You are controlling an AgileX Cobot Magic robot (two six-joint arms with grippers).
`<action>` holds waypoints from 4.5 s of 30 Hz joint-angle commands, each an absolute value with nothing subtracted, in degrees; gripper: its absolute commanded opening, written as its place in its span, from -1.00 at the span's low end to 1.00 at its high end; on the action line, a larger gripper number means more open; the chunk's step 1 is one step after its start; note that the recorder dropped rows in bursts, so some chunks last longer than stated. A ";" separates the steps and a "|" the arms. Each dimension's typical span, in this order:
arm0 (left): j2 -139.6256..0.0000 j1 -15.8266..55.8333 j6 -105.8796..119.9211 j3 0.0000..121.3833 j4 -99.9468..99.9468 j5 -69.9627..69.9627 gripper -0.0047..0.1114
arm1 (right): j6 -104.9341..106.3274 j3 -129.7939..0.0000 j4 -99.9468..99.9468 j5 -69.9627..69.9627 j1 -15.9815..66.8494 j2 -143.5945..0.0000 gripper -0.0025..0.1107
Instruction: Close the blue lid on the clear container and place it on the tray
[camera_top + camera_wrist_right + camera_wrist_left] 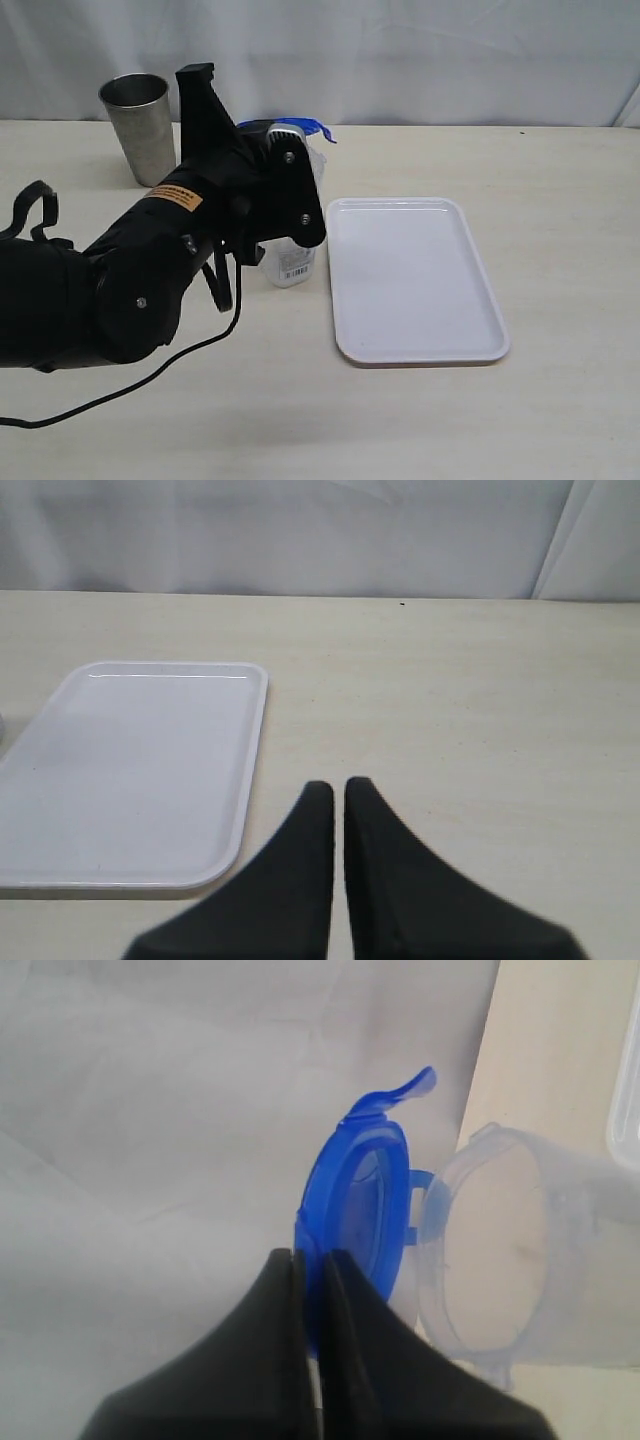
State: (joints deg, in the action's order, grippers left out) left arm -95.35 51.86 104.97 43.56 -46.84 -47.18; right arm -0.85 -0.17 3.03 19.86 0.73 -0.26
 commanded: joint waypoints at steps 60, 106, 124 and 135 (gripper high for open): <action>-94.98 54.65 117.55 43.42 -56.39 -38.47 -0.92 | -0.42 0.00 3.00 19.36 0.82 0.00 -0.88; -94.98 55.37 122.81 43.42 -59.96 -37.59 -0.92 | -0.42 0.00 3.00 19.36 0.82 0.00 -0.88; -94.98 55.37 122.48 43.42 -59.96 -38.19 -0.72 | -0.42 0.00 3.00 19.36 0.82 0.00 -0.88; -94.98 55.37 121.24 43.42 -60.07 -38.58 -0.16 | -0.42 0.00 3.00 19.36 0.82 0.00 -0.88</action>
State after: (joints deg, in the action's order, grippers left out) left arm -95.35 54.88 120.99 43.56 -59.33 -37.63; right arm -0.85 -0.17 3.03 19.86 0.73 -0.26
